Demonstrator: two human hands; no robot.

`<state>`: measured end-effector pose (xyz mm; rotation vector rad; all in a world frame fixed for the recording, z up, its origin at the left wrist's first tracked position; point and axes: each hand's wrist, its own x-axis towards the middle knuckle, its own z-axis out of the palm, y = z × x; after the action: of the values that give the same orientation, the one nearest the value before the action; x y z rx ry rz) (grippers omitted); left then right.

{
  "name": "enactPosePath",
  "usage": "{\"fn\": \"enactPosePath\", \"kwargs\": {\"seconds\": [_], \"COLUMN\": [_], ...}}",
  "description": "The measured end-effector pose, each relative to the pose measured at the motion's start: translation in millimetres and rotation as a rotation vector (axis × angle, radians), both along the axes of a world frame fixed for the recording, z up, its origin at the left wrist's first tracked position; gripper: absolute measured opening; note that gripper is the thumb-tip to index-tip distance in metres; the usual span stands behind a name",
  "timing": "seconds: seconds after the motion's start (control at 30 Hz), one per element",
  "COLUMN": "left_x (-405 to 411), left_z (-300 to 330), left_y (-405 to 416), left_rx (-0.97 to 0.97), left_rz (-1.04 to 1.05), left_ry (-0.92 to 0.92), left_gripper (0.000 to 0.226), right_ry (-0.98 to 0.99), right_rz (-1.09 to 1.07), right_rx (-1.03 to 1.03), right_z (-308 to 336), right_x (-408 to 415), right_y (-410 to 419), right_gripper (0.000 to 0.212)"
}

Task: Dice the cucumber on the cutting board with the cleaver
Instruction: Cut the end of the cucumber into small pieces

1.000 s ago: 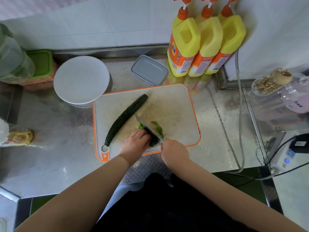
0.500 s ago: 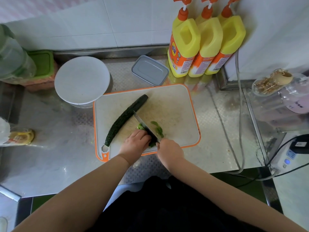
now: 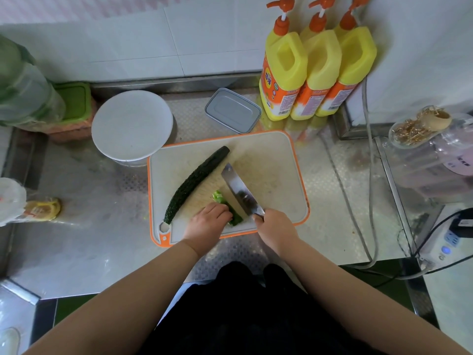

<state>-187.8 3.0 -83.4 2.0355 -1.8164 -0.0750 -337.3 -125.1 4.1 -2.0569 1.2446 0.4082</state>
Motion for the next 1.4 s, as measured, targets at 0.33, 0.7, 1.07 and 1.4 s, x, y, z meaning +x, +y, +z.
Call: {"fn": "enactPosePath", "kwargs": {"seconds": [0.33, 0.7, 1.07, 1.4], "left_x": [1, 3, 2, 0], "left_z": [9, -2, -4, -1], "left_y": [-9, -5, -4, -3], "left_rx": [0.057, 0.066, 0.036, 0.059], "left_rz": [0.027, 0.06, 0.049, 0.04], "left_ry": [0.036, 0.161, 0.132, 0.051], "left_gripper": [0.021, 0.027, 0.024, 0.033], "right_ry": [0.016, 0.084, 0.055, 0.073], "right_rz": [0.122, 0.161, 0.137, 0.14], "right_rx": [-0.086, -0.089, -0.044, -0.062], "right_z": [7, 7, 1, 2], "right_x": [-3, 6, 29, 16], "right_y": [26, 26, 24, 27], "right_gripper": [0.033, 0.022, 0.029, 0.037]}}
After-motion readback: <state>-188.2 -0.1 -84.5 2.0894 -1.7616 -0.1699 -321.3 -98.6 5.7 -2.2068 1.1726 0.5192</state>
